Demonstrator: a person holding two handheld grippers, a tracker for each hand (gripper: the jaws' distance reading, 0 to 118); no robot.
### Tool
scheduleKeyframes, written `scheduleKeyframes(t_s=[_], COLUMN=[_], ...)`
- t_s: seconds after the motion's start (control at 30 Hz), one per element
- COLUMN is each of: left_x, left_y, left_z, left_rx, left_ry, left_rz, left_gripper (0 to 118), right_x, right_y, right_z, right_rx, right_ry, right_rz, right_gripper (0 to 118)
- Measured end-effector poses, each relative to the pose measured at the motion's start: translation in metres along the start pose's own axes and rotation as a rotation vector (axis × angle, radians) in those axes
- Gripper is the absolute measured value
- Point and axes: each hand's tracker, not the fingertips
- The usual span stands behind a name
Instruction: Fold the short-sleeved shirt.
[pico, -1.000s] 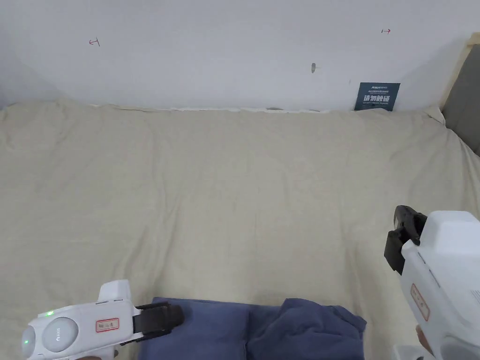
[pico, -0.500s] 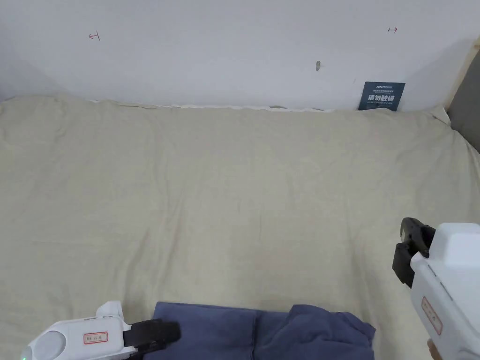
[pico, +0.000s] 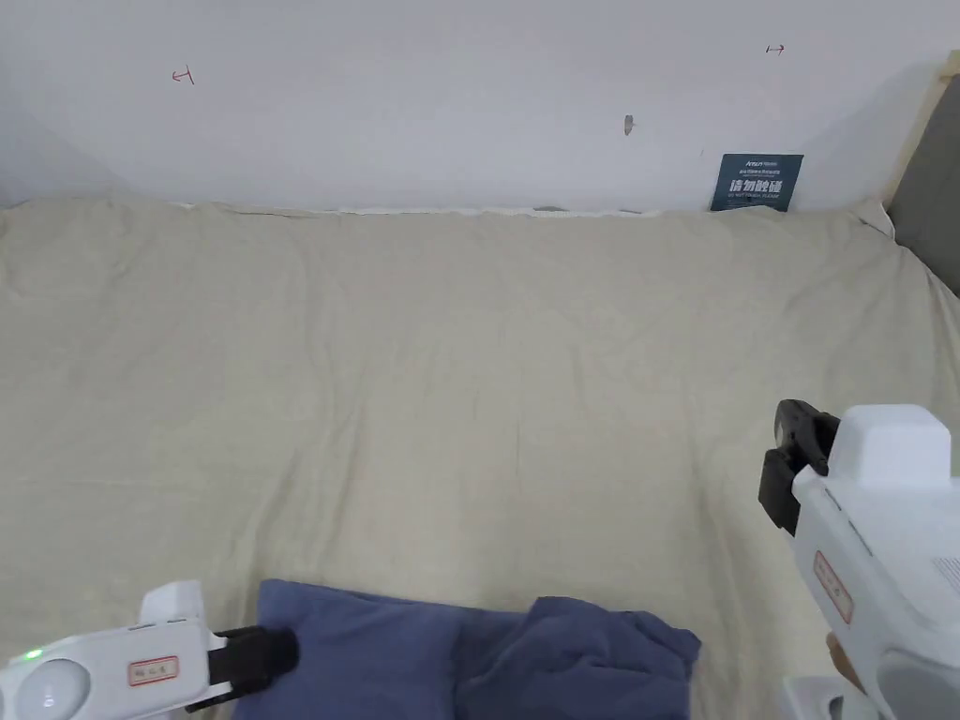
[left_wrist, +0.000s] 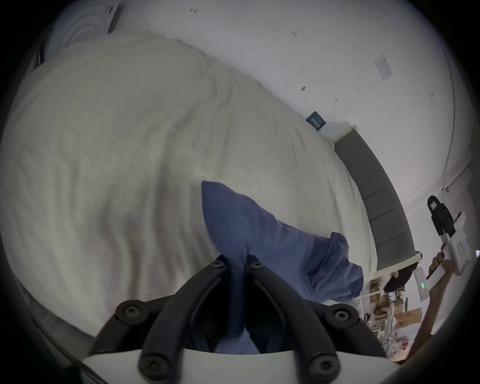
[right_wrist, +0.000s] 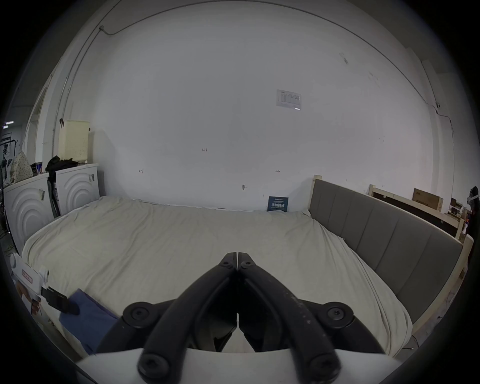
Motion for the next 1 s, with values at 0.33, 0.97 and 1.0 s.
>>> scheduleKeyframes(t_s=[0.33, 0.97, 1.0], left_x=[0.058, 0.273, 0.274], left_y=[0.006, -0.071, -0.071], left_z=[0.048, -0.136, -0.137], left_rx=[0.032, -0.305, -0.31], left_ry=[0.108, 0.03, 0.015], left_rz=[-0.104, -0.438, -0.424], left_gripper=[10, 41, 75], right_x=[0.002, 0.057, 0.059], right_y=[-0.002, -0.014, -0.015], right_z=[0.008, 0.032, 0.033], right_rx=[0.024, 0.009, 0.007], right_ry=[0.024, -0.091, -0.095], right_rz=[-0.026, -0.048, -0.049], right_gripper=[1, 1, 1])
